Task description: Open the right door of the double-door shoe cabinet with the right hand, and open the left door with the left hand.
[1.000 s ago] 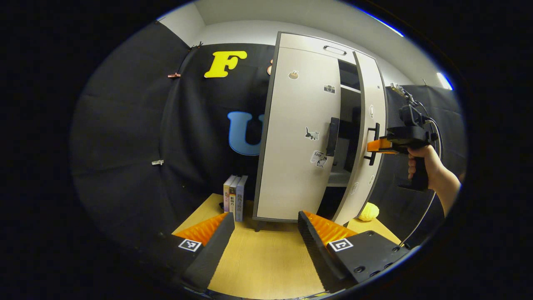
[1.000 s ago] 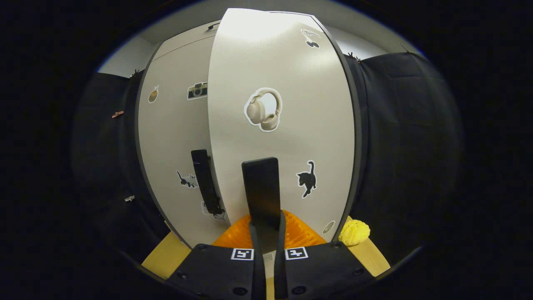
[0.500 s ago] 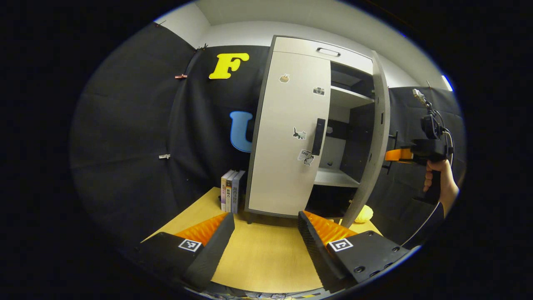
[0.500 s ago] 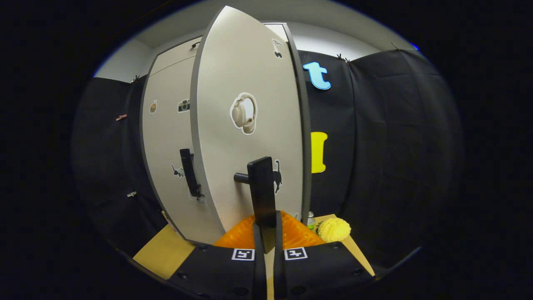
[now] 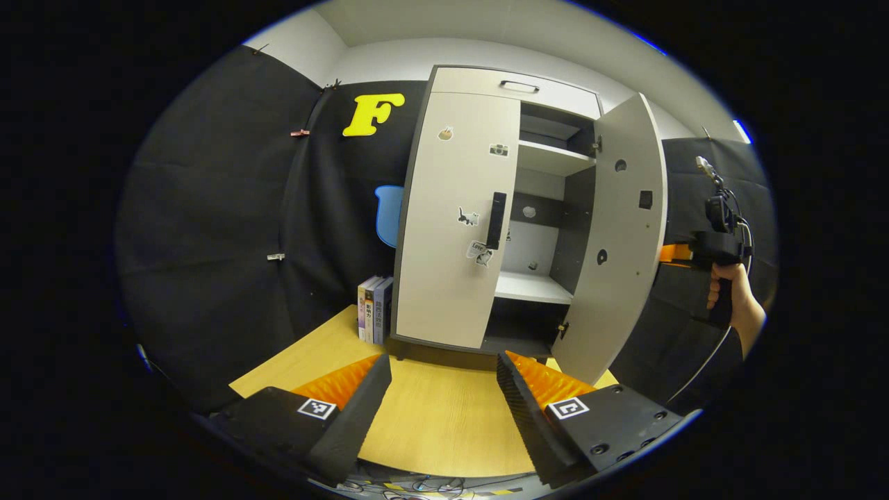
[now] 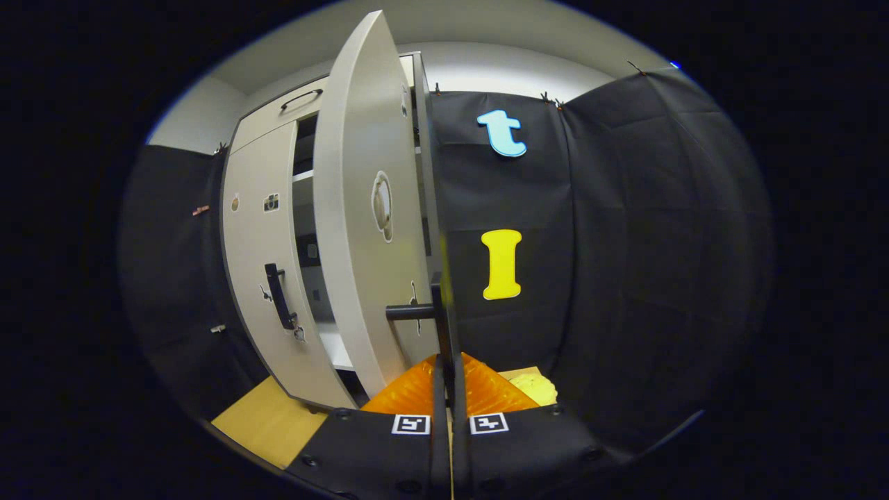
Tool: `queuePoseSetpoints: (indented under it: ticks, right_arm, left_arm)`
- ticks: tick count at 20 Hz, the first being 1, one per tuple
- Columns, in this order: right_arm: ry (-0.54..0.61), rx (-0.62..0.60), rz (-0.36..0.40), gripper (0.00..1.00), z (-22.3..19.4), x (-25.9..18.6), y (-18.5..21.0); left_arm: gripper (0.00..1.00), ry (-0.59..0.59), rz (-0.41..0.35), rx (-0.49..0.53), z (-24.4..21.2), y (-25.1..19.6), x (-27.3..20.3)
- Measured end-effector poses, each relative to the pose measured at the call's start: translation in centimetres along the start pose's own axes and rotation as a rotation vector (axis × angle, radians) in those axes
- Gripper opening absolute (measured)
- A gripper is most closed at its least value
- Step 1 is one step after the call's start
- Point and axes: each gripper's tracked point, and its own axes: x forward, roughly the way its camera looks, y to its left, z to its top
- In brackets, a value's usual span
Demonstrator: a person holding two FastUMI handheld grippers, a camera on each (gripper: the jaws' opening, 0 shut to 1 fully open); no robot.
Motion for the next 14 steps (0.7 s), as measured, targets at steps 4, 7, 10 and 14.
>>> queuePoseSetpoints:
  ticks: [4,7,10,14]
  right_arm:
    - [-0.001,0.006,0.019,0.06,-0.6,0.2,0.0]
    - [0.026,0.046,0.047,0.06,-1.4,0.0,0.1]
    - [0.023,0.039,0.039,0.06,-1.7,-0.7,-0.3]
    - [0.008,0.045,0.040,0.06,-1.8,-2.5,-0.3]
  left_arm:
    - [0.95,-0.010,0.015,-0.006,-0.2,-0.9,-1.1]
    - [0.95,-0.002,0.029,-0.007,-0.5,-0.8,-1.5]
    - [0.95,-0.003,0.039,0.003,-0.1,-0.9,-1.4]
    - [0.95,-0.020,0.034,0.022,0.9,-1.2,-0.9]
